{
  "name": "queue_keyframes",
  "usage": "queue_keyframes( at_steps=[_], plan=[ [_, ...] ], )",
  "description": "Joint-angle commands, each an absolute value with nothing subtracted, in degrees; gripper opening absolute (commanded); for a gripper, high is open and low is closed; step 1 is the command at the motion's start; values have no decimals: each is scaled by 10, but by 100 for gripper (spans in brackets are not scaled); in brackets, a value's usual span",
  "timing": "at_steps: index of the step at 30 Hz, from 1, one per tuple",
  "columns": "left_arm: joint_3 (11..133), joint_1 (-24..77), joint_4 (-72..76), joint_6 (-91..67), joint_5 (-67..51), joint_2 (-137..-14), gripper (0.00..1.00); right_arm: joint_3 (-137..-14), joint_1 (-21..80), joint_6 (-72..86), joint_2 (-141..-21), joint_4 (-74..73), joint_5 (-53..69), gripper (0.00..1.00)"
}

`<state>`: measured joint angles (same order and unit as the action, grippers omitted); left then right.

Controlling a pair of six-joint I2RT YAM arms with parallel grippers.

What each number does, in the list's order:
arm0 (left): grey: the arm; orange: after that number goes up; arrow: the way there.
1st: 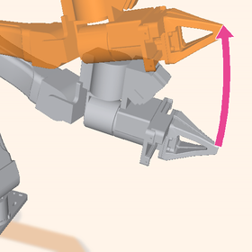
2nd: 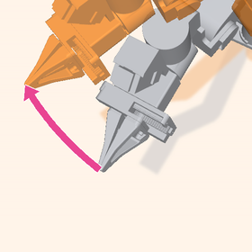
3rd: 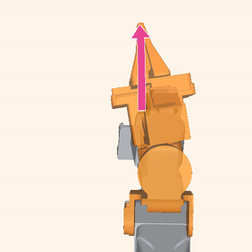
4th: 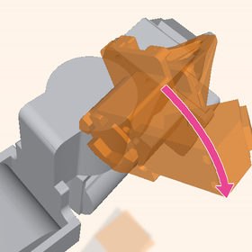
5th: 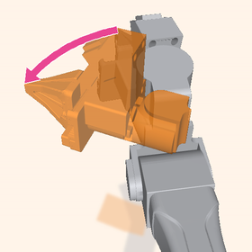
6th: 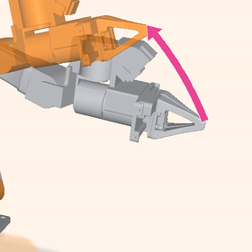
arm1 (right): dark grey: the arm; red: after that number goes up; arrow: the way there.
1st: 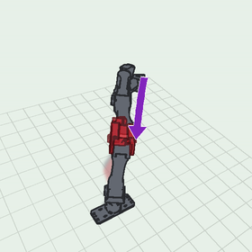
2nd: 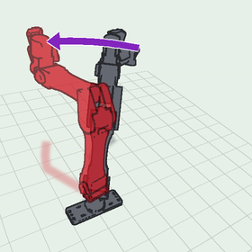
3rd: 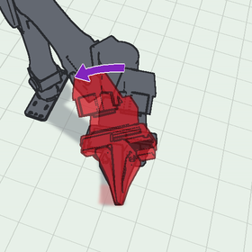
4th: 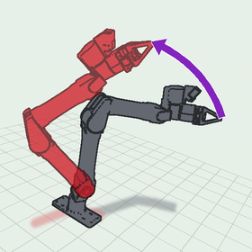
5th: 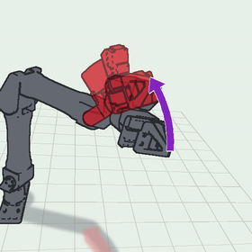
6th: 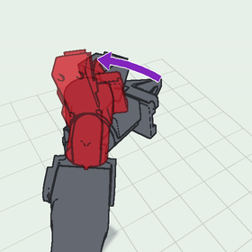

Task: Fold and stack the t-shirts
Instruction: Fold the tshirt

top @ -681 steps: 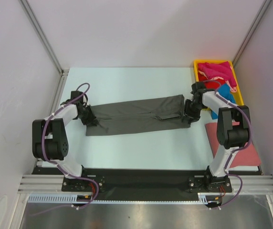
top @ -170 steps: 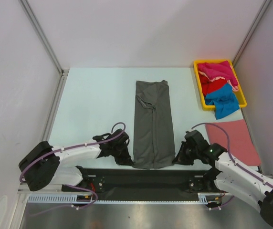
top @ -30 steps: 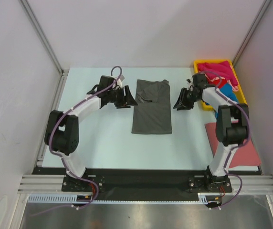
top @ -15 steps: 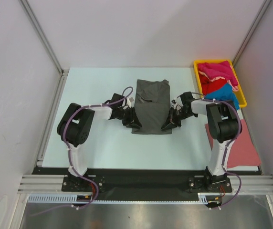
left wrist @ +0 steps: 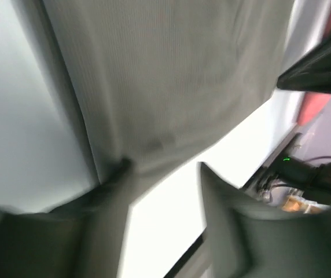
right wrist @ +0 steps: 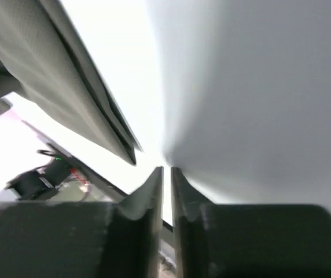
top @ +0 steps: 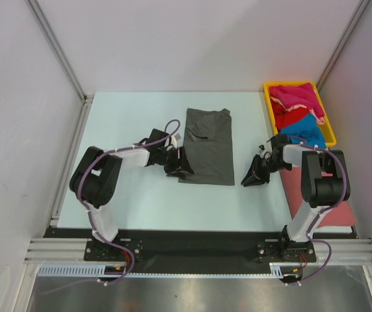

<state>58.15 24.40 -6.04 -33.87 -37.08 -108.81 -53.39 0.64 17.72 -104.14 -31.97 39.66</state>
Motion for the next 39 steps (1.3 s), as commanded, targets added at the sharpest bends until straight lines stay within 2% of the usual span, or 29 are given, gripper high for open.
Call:
queue_keyframes(
  at_steps=[1, 2, 5, 6, 10, 14, 15, 27, 39],
  plan=[
    [569, 264, -196, -283, -247, -1009, 60, -541, 25, 160, -967, -356, 331, 25],
    [572, 268, -215, -279, -223, -961, 68, -532, 27, 164, -955, -351, 341, 38],
    [557, 260, -243, -292, -202, -891, 73, -473, 24, 195, -918, -295, 398, 49],
    [549, 257, -241, -302, -206, -880, 74, -457, 25, 219, -915, -275, 411, 49],
    [487, 246, -195, -365, -237, -871, 74, -403, 32, 288, -922, -151, 440, 48],
    [451, 236, -140, -431, -246, -907, 56, -383, 50, 350, -948, -77, 446, 40],
    [444, 232, -128, -444, -246, -919, 55, -378, 52, 359, -951, -64, 445, 38],
    [427, 225, -76, -576, -215, -976, 59, -386, 49, 432, -991, -11, 400, 40],
    [420, 225, -42, -621, -209, -1029, 50, -395, 49, 421, -990, -25, 395, 38]
  ],
)
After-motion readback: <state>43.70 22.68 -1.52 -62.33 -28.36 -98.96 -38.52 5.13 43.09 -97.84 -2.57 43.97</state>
